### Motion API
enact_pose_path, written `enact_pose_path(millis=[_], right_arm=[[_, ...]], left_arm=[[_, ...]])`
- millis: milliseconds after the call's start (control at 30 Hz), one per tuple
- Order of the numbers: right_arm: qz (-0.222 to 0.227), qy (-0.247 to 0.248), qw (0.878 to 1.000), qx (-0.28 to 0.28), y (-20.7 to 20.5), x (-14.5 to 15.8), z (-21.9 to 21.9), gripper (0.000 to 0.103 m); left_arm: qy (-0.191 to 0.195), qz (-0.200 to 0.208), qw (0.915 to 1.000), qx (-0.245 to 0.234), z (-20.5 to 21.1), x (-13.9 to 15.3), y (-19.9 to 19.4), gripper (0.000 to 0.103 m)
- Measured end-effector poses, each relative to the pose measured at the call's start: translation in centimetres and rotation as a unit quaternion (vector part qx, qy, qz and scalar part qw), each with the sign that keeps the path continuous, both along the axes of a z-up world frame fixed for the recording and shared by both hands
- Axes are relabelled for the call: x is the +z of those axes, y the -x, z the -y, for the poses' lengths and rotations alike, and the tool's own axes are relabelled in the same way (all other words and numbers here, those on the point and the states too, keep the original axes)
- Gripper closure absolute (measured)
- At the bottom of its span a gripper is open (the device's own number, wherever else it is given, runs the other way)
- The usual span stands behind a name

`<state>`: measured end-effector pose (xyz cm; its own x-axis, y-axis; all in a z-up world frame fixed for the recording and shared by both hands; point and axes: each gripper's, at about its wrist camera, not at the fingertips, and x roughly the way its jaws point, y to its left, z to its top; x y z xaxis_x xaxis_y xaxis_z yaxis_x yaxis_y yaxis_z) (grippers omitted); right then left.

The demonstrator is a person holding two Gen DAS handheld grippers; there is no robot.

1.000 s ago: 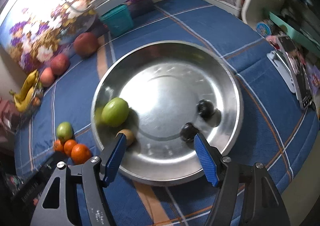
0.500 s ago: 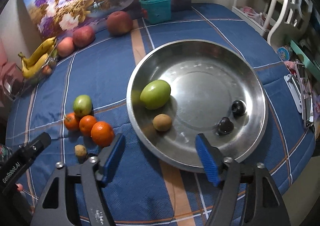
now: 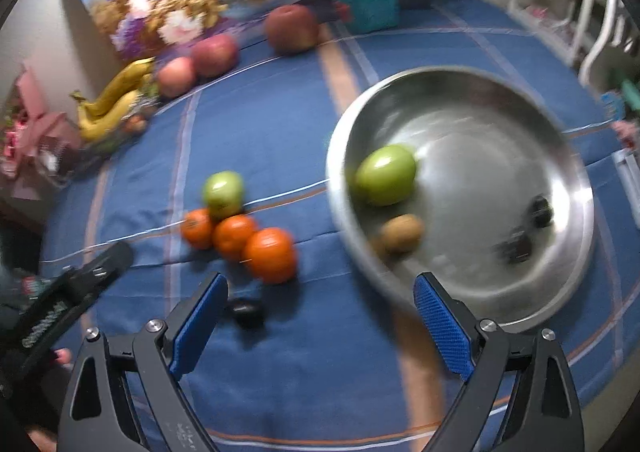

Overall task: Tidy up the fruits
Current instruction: 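Move both open tools back toward the remaining fruit, then grasp a second kiwi with the left tool while the right tool grasps a dark plum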

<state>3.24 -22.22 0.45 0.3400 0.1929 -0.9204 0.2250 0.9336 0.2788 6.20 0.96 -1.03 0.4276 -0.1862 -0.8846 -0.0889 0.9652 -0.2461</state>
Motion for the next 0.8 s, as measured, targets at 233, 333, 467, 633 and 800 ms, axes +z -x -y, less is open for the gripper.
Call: enact_pose_path(millis=[233,333,467,633,800], right_arm=[[-0.018,-0.036,0.999,0.027,-0.3,-1.1,-2.4,0.019],[-0.039,-0.035,0.998,0.031,-0.5,-2.3,-2.9,0.027],[-0.061,-0.038,0.997,0.04,-0.7,-3.8,-3.5,0.038],[-0.066,-0.043,0.995,0.054,-1.2,-4.4,-4.4,0.05],[-0.064,-0.049,0.995,0.059,-1.7,-4.4,-5.2,0.061]], left_arm=[[0.032,-0.052,0.9981,-0.006,0.1,-2.2,-0.4,0.01],[0.075,-0.091,0.9931,0.006,-0.4,-3.9,-0.7,0.016],[0.074,-0.105,0.9918,0.002,0.0,-4.8,-0.8,0.028],[0.098,-0.115,0.9884,0.01,-0.2,-5.3,-0.8,0.039],[0.104,-0.112,0.9883,-0.001,0.4,-4.9,-0.9,0.04]])
